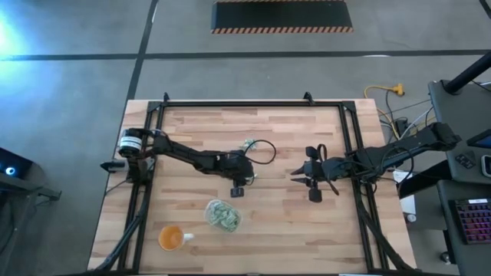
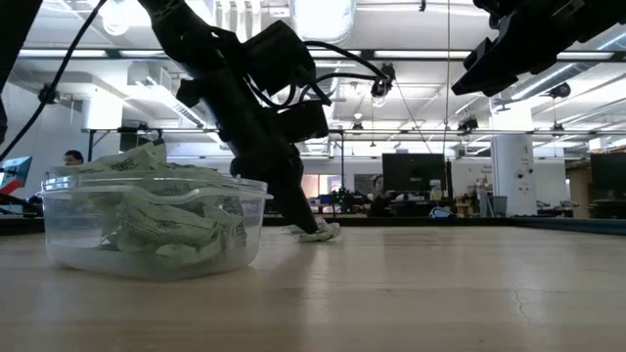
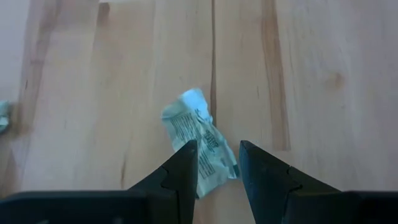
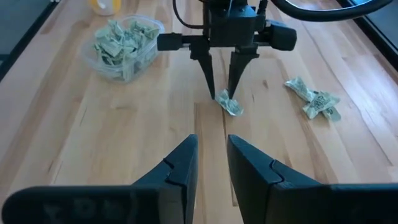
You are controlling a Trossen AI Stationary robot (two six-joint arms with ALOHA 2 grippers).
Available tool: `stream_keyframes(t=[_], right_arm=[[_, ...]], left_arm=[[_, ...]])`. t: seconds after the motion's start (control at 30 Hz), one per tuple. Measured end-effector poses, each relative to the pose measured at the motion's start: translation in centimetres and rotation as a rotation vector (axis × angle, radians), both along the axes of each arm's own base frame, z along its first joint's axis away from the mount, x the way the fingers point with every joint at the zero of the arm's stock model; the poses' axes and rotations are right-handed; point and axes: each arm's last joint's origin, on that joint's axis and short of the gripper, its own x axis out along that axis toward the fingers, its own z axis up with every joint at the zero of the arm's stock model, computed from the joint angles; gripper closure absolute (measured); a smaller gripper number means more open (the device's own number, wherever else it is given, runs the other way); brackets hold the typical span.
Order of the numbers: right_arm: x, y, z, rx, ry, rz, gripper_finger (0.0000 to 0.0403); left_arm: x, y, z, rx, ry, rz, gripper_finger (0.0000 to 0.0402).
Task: Pick and place Stevia / Truvia into bins
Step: Put the stevia packet into the transparent container
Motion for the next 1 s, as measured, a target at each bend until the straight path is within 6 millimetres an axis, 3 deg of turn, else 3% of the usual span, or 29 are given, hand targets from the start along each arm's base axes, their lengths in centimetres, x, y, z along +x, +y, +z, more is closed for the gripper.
stream_keyframes(t=[0.6, 0.9, 1.0], right_arm=[[0.02, 0.0, 0.0, 0.0, -0.001, 0.0, 0.0326], [0.02, 0.0, -0.01, 0.0, -0.001, -0.001, 0.0326], [0.02, 0.0, -0.01, 0.0, -0.001, -0.001, 0.0326]], left_arm=[[-0.52, -0.06, -0.59, -0.035, 0.034, 0.005, 0.0303], [-0.56, 0.0, -0.63, -0.029, 0.04, 0.002, 0.0392], [-0.57, 0.07, -0.63, -0.03, 0.04, 0.003, 0.0396]])
